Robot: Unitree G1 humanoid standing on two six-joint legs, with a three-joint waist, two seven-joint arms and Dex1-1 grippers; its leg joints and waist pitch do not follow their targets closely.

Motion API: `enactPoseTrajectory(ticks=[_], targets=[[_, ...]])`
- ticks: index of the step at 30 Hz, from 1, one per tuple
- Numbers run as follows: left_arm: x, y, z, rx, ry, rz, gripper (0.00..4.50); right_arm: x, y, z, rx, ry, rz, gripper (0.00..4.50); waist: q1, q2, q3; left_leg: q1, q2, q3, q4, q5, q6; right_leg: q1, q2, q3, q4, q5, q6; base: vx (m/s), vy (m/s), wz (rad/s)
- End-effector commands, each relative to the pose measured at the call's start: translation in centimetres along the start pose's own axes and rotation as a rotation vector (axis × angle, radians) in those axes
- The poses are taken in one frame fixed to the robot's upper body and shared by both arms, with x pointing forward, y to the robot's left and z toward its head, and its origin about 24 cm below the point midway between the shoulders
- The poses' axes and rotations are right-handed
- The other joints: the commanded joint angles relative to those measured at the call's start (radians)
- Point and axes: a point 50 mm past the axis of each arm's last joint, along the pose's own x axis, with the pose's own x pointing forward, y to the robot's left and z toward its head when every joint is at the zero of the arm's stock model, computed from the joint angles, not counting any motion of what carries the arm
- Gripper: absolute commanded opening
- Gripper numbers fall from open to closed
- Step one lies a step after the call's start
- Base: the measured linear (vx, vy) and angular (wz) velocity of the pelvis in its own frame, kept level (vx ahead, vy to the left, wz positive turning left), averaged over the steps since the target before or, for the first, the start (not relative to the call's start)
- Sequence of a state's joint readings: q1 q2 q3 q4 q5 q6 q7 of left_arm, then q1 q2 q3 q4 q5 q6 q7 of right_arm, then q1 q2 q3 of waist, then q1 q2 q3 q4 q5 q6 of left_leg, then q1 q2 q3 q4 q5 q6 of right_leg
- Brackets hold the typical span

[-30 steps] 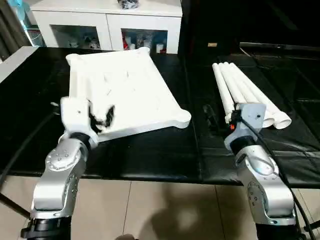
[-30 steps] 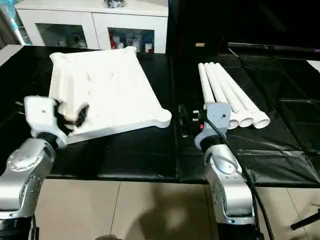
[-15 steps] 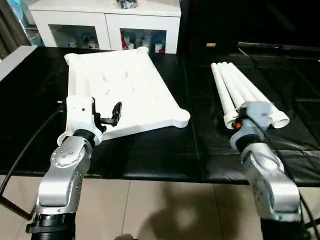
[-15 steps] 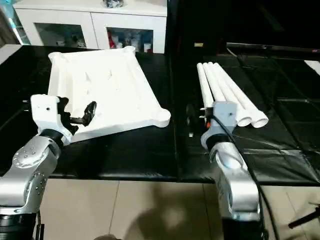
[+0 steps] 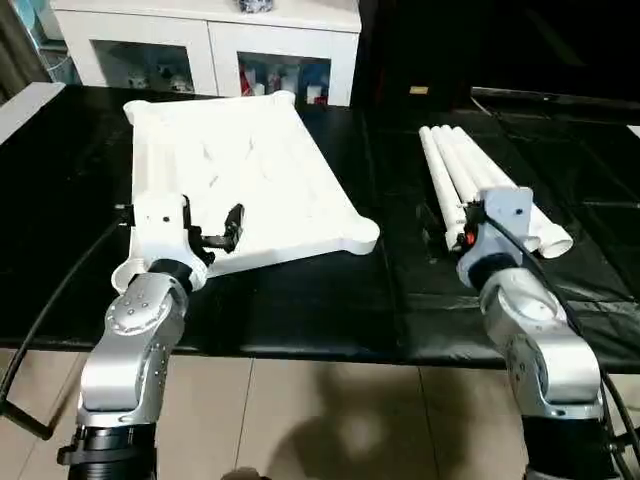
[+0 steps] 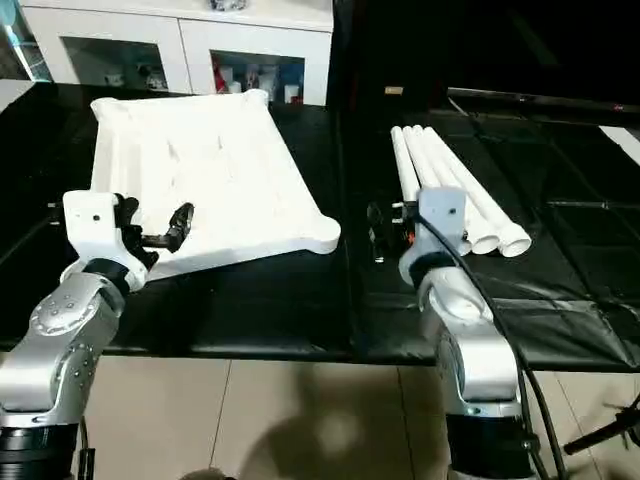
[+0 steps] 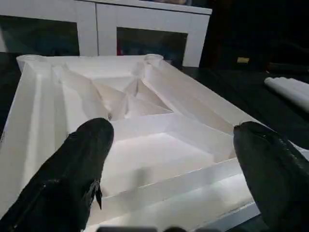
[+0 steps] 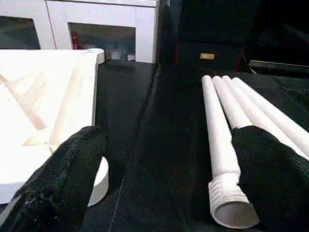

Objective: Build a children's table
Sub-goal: Move to table

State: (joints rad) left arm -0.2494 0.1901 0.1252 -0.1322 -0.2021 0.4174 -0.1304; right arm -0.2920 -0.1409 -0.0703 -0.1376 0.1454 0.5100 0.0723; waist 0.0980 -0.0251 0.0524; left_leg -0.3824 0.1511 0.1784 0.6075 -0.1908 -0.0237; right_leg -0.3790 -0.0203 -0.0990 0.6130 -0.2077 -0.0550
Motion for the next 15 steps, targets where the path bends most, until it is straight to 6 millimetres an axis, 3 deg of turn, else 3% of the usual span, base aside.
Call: enactPoseTrajectory(ticks=[1, 5, 7, 8, 9, 10, 11, 12, 13, 14, 15], targets=[[0.2, 0.1, 0.4, -0.006, -0.009, -0.001, 4.46, 0.0, -0.4, 0.4, -0.016, -0.006, -0.008, 4.5, -0.003, 0.007, -0.058, 0.025, 0.1, -0.046, -0.074, -0.123, 0.014, 0.044, -0.148, 0.087, -0.077, -0.124, -0.063, 0.0, 0.0, 0.0], [0.4, 0.2, 0.4, -0.013, -0.011, 0.005, 4.46, 0.0, -0.7, 0.6, -0.019, -0.011, -0.017, 4.5, -0.009, 0.006, -0.058, 0.024, 0.097, -0.044, -0.073, -0.125, 0.016, 0.045, -0.147, 0.087, -0.08, -0.143, -0.057, 0.0, 0.0, 0.0], [0.4, 0.1, 0.4, -0.019, -0.018, 0.002, 4.46, 0.0, -0.7, 0.8, -0.018, -0.018, -0.015, 4.5, -0.011, 0.013, -0.053, 0.042, 0.098, -0.045, -0.08, -0.248, -0.004, 0.051, -0.145, 0.082, -0.09, -0.292, -0.042, 0.0, 0.0, 0.0], [0.3, 0.2, 0.5, -0.02, -0.018, 0.003, 4.46, 0.0, -0.5, 0.9, -0.015, -0.021, -0.011, 4.5, -0.016, 0.017, -0.045, 0.054, 0.098, -0.046, -0.088, -0.337, -0.019, 0.047, -0.139, 0.08, -0.106, -0.391, -0.025, 0.0, 0.0, 0.0], [0.3, 0.4, 0.4, -0.015, -0.012, 0.006, 4.46, 0.0, -0.3, 0.7, 0.001, -0.022, -0.011, 4.5, -0.016, 0.047, -0.033, 0.086, 0.091, -0.05, -0.091, -0.488, -0.037, 0.045, -0.132, 0.065, -0.127, -0.558, -0.006, 0.0, 0.0, 0.0], [0.3, 0.4, 0.4, -0.015, -0.012, 0.006, 4.46, 0.0, -0.3, 0.7, 0.001, -0.022, -0.011, 4.5, -0.026, 0.034, -0.021, 0.107, 0.088, -0.047, -0.089, -0.564, -0.04, 0.035, -0.123, 0.055, -0.149, -0.653, 0.011, 0.0, 0.0, 0.0], [0.3, 0.5, 0.4, -0.012, -0.008, 0.007, 4.46, -0.1, -0.3, 0.6, 0.008, -0.021, -0.013, 4.5, -0.035, 0.031, -0.011, 0.141, 0.082, -0.048, -0.072, -0.636, -0.044, 0.02, -0.116, 0.027, -0.174, -0.74, 0.029, 0.0, 0.0, 0.0], [0.3, 0.5, 0.4, 0.001, -0.001, -0.003, 4.46, -0.2, -0.1, 0.3, 0.021, -0.018, -0.016, 4.5, -0.047, 0.058, -0.003, 0.155, 0.103, -0.066, -0.096, -0.758, -0.045, 0.057, -0.097, -0.024, -0.164, -0.705, 0.053, 0.03, 0.025, -0.19], [0.4, 0.5, 0.5, 0.011, 0.001, -0.013, 4.46, -0.4, 0.2, -0.2, 0.037, -0.011, -0.003, 4.5, -0.053, 0.073, 0.0, 0.125, 0.132, -0.079, -0.145, -0.837, -0.051, 0.086, -0.083, -0.028, -0.092, -0.613, 0.049, 0.03, 0.025, -0.19], [0.5, 0.5, 0.8, 0.021, 0.0, -0.025, 4.46, -0.5, 0.4, -0.8, 0.029, 0.012, 0.007, 4.5, -0.041, 0.07, -0.012, 0.043, 0.107, -0.108, -0.214, -0.922, -0.039, 0.155, -0.055, -0.018, 0.065, -0.296, 0.031, 0.0, 0.0, 0.0], [0.5, 0.5, 0.9, 0.028, -0.002, -0.035, 4.46, -0.7, 0.7, -1.2, 0.013, 0.022, 0.02, 4.5, -0.036, 0.071, -0.02, 0.037, 0.058, -0.113, -0.198, -0.88, 0.013, 0.149, -0.054, 0.005, 0.041, -0.256, 0.036, 0.048, -0.051, 0.38]])
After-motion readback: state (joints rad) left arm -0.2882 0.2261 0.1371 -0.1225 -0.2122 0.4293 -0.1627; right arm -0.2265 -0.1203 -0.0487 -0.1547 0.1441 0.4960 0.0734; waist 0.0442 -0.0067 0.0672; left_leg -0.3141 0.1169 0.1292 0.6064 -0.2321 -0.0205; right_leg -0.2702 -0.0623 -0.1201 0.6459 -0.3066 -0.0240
